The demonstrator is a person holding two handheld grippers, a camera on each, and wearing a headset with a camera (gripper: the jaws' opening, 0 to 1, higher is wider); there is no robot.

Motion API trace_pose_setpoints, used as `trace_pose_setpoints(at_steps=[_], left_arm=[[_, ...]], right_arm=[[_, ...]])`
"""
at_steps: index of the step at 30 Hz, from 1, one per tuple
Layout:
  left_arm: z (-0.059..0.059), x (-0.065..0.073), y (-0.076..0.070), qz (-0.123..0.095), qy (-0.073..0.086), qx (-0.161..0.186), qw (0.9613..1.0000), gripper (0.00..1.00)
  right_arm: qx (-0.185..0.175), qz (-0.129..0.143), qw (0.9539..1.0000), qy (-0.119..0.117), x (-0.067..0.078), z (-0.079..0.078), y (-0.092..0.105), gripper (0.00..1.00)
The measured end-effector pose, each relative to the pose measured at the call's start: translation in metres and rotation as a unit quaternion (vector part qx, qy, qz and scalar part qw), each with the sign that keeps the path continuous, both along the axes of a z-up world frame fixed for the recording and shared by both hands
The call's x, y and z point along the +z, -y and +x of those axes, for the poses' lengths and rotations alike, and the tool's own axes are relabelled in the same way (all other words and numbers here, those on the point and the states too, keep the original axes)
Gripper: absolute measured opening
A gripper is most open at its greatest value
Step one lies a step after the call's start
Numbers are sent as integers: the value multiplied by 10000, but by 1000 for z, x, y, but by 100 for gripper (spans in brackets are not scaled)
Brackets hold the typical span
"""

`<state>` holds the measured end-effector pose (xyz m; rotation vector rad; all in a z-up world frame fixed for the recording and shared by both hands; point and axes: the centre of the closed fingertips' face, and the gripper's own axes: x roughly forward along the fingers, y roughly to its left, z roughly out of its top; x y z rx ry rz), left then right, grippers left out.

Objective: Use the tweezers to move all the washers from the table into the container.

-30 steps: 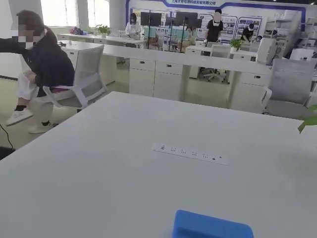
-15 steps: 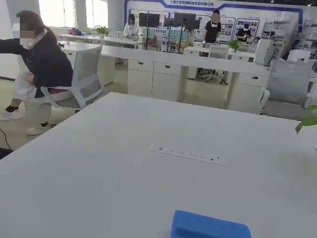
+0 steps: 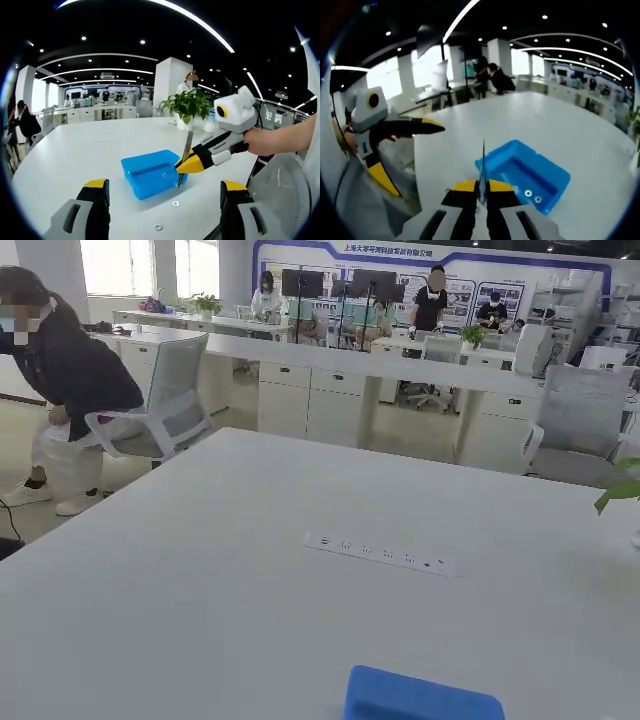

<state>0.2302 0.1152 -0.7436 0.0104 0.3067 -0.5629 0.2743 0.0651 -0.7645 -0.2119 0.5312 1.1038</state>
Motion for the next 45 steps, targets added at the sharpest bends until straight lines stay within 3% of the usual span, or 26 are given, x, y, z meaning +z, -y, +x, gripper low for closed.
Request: trace_pose_setpoints(at_steps=[6, 13, 18, 22, 30, 45], left_arm=[[1, 1, -1, -21, 17, 25, 10000, 93], [1, 3, 0, -32, 23, 34, 10000, 93], [1, 4, 0, -48, 36, 40, 10000, 94], [1, 5, 0, -53, 41, 51, 10000, 94], [1, 5, -1, -68, 36, 66, 9999, 94], [2, 3, -2, -58, 18, 90, 9999, 93]], right_arm=[[32, 162, 9999, 38, 24, 12, -3, 3], [-275, 416, 9988, -6, 35, 38, 1, 3], [-460, 457, 9976, -229, 25, 59, 4, 3], [-481, 247, 9980, -327, 10, 70, 4, 4], [-428, -67, 9982, -410, -15, 81, 1, 4], [-510, -246, 9970, -522, -43, 90, -6, 4]])
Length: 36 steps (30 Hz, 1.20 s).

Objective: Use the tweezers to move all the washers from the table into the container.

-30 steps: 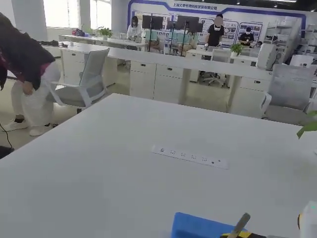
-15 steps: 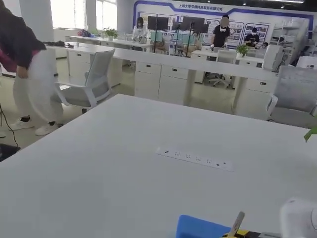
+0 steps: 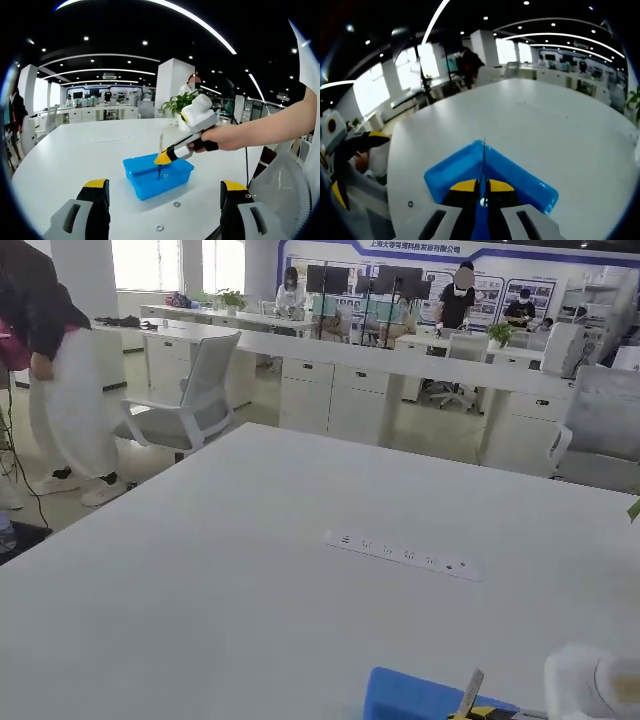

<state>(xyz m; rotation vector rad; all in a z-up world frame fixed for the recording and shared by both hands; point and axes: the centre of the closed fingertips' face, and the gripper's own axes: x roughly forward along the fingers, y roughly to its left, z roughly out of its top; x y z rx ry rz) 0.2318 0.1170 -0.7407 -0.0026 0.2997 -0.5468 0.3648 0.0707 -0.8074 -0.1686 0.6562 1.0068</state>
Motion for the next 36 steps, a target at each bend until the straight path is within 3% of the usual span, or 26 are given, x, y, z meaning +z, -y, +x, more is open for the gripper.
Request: trace_pose_setpoints(at_steps=[11, 18, 21, 25, 29, 36], left_arm=[[0, 0, 1, 4, 17, -19, 10000, 93], [1, 1, -2, -5, 59, 3, 10000, 96], [2, 6, -3, 19, 202, 41, 9998, 97], [2, 7, -4, 96, 274, 73, 9996, 98], [3, 9, -7, -17, 287, 142, 9995, 98], [3, 10, -7, -68, 294, 169, 9994, 98]], right_arm=[[53, -201, 9997, 102, -9, 0, 0, 4], [18, -131, 9998, 135, -7, 0, -2, 4], [40, -115, 9997, 198, -6, 0, -3, 4], [40, -33, 9993, 367, 5, -3, -4, 5], [56, 28, 9987, 502, 17, -6, -2, 5], [204, 267, 9966, 754, 45, -28, -3, 4]])
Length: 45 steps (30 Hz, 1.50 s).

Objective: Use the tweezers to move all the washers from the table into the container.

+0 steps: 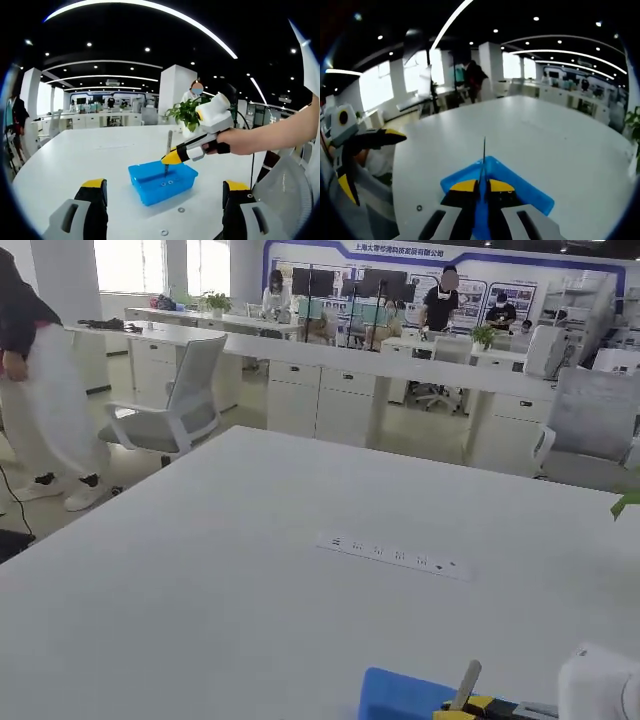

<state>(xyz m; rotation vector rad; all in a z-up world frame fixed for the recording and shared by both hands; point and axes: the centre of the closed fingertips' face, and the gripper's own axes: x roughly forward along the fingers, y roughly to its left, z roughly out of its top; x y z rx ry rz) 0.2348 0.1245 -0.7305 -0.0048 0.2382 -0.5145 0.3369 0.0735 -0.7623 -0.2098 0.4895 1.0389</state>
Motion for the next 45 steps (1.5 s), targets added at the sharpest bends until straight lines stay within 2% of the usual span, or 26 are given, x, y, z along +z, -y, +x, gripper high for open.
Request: trace_pose_setpoints(at_steps=[6, 12, 18, 23, 26, 31, 35, 40, 43, 45], left_arm=[[0, 0, 1, -31, -9, -10, 10000, 98], [0, 0, 1, -44, -29, -16, 10000, 98], [0, 0, 1, -63, -35, -26, 10000, 98], [0, -1, 2, -44, -65, -48, 10000, 98], [0, -2, 3, -40, -89, -61, 9999, 98], [0, -3, 3, -43, -106, -71, 9999, 98], [-1, -4, 4, -31, -143, -101, 9998, 98], [-1, -5, 4, -32, -152, -116, 9998, 97], [-2, -5, 4, -27, -157, -115, 9998, 97], [-2, -5, 4, -28, -158, -112, 9998, 97]], right_arm=[[104, 128, 9999, -1, 10, -18, 0, 4], [173, 352, 9991, -157, 12, -35, -4, 4], [323, 410, 9976, -463, -6, -56, -7, 4], [318, 252, 9959, -805, -34, -67, -4, 5], [255, 240, 9945, -987, -46, -69, -4, 5], [204, 109, 9947, -1006, -56, -68, -3, 5], [133, 155, 9942, -1053, -57, -66, -2, 5], [193, 163, 9937, -1089, -56, -70, -3, 5], [244, 127, 9940, -1062, -56, -74, -4, 5], [354, 46, 9953, -900, -56, -78, -6, 5]])
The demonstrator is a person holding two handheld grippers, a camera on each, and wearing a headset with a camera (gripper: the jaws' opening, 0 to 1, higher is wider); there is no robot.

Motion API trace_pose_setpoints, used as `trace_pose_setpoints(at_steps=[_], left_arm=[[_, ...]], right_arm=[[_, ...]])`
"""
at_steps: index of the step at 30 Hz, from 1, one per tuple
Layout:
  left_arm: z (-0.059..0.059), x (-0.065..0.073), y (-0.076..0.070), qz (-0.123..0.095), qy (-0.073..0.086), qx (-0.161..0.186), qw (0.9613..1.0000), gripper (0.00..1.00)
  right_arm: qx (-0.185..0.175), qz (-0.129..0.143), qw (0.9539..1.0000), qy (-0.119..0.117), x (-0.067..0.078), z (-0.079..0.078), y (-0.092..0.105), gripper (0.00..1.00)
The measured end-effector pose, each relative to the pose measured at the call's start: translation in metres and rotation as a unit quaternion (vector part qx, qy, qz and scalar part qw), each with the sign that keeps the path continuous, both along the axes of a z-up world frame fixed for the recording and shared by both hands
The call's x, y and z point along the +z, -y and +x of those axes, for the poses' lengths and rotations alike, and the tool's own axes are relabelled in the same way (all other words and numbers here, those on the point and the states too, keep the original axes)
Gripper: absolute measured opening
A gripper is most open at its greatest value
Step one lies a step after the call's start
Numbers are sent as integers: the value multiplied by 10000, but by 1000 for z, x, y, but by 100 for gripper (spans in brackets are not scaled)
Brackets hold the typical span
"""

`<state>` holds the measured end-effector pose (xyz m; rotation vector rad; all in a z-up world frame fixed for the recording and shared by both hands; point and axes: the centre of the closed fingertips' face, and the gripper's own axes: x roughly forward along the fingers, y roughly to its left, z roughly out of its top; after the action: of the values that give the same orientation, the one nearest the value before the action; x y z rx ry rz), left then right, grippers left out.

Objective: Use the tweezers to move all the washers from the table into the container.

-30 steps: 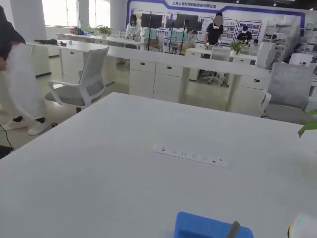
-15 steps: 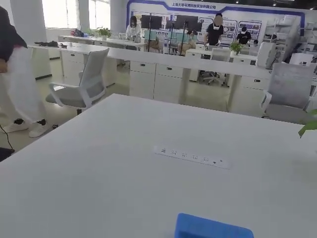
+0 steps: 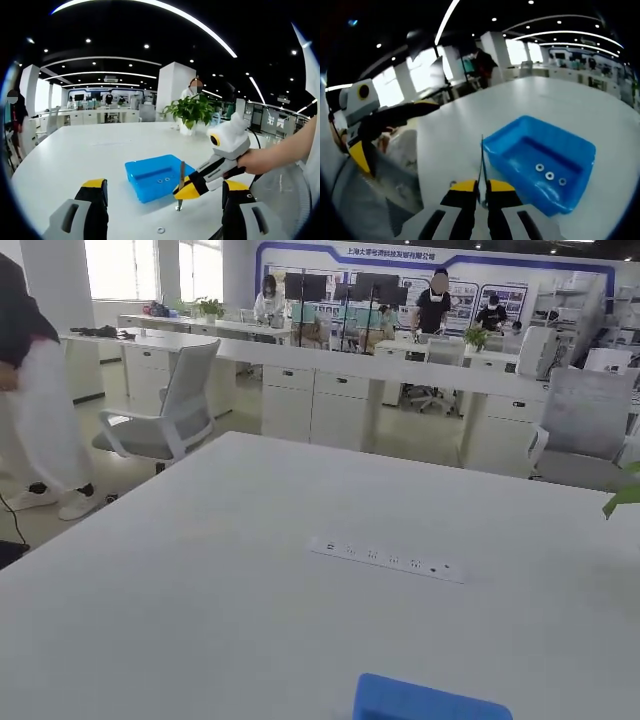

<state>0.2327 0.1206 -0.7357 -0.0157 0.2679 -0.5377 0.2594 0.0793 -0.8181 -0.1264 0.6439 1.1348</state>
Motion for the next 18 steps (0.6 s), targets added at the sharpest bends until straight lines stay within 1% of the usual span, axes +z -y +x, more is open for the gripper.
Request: trace_pose_setpoints(at_steps=[2, 3, 4, 5, 6, 7, 9, 11, 14, 18], left_arm=[[0, 0, 0, -5, -2, 8, 10000, 97], [0, 0, 0, -8, 0, 10, 10000, 97], [0, 0, 0, -14, 1, 10, 10000, 97], [0, 0, 0, -19, -1, 12, 10000, 97], [0, 0, 0, -19, -2, 13, 10000, 97], [0, 0, 0, -22, -1, 9, 10000, 97], [0, 0, 0, -12, -4, 8, 10000, 97], [0, 0, 0, -18, 0, 19, 10000, 97], [0, 0, -1, -28, -7, 28, 10000, 97], [0, -1, 0, -38, -44, 31, 10000, 98]], right_arm=[[144, -95, 9997, 181, 0, -3, -1, 5], [302, -173, 9988, 347, 0, -6, -3, 5], [410, -222, 9979, 451, 0, -9, -4, 5], [580, -320, 9957, 643, -1, -13, -6, 5], [681, -388, 9940, 758, -1, -17, -8, 5], [785, -505, 9908, 983, -1, -18, -8, 5], [970, -689, 9845, 1290, -2, -22, -8, 4], [972, -763, 9827, 1382, -2, -21, -8, 4], [917, -779, 9842, 1302, -3, -18, -7, 3], [909, -876, 9837, 1281, -3, -17, -9, 3]])
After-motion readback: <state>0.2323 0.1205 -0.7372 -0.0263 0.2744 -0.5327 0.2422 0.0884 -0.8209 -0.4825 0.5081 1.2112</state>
